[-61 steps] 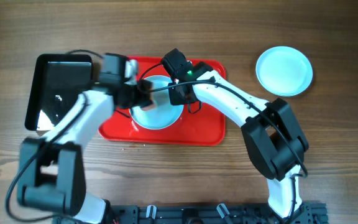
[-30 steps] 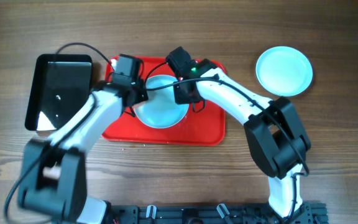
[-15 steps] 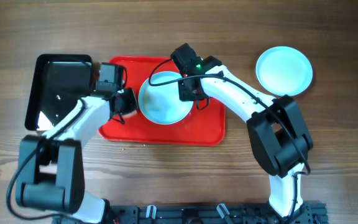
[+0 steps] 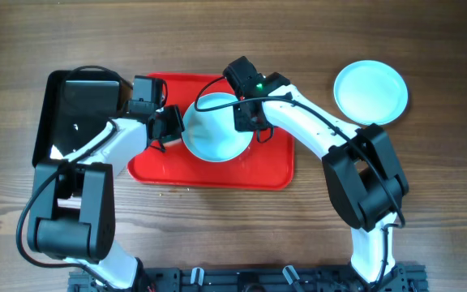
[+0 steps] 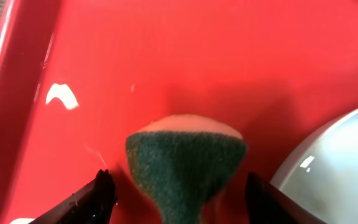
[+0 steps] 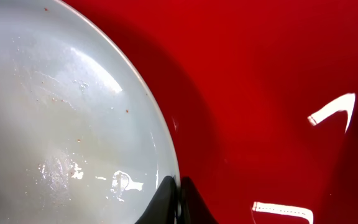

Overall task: Clean dirty plates on tray and stack at the side
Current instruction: 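Tilt the plate up with the right gripper and wipe it with the sponge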

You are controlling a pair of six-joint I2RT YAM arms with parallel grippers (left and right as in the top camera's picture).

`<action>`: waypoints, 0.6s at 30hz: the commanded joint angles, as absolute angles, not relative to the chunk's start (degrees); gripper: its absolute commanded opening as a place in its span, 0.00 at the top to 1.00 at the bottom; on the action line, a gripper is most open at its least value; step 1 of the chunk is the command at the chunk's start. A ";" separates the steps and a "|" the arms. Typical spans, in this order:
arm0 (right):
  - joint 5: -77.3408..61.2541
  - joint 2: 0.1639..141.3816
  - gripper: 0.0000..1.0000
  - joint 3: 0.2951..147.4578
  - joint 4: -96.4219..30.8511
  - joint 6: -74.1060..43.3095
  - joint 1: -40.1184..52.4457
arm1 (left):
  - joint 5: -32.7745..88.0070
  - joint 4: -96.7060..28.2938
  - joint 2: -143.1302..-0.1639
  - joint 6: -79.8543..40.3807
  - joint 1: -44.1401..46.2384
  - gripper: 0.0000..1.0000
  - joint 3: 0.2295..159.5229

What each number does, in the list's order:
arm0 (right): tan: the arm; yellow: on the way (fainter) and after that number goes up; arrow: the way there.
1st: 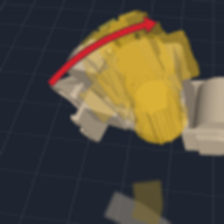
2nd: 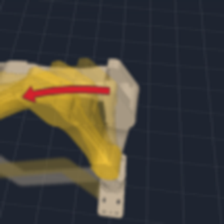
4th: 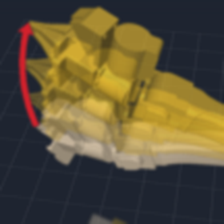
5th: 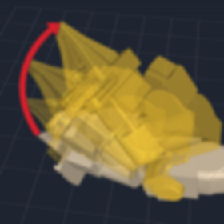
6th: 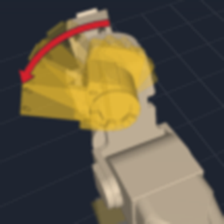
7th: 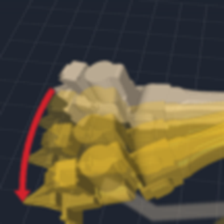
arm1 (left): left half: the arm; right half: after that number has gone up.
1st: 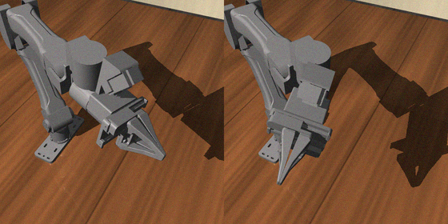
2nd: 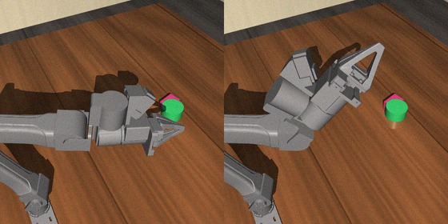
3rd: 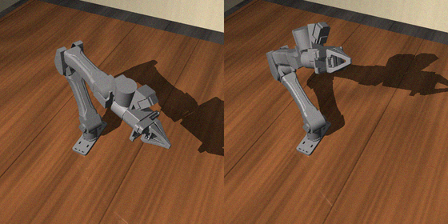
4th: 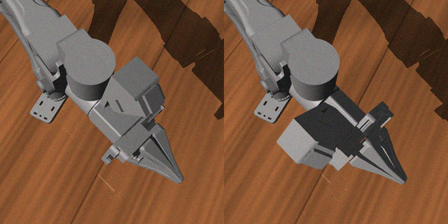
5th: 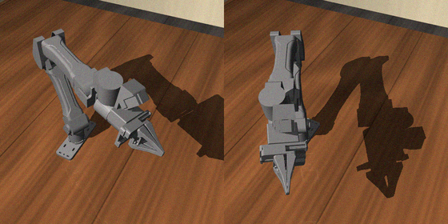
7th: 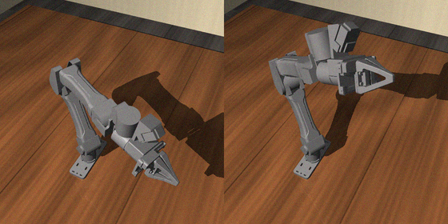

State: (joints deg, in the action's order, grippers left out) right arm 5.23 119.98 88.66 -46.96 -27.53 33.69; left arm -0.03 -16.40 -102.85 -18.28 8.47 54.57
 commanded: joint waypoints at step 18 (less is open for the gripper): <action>5.69 118.61 0.96 89.52 -47.00 -26.94 34.04 | 1.02 -23.14 -97.30 -18.68 8.40 0.62 53.45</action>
State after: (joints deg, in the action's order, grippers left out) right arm 5.19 119.98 88.66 -46.94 -27.53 33.69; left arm 0.16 -23.51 -93.49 -18.35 8.51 54.28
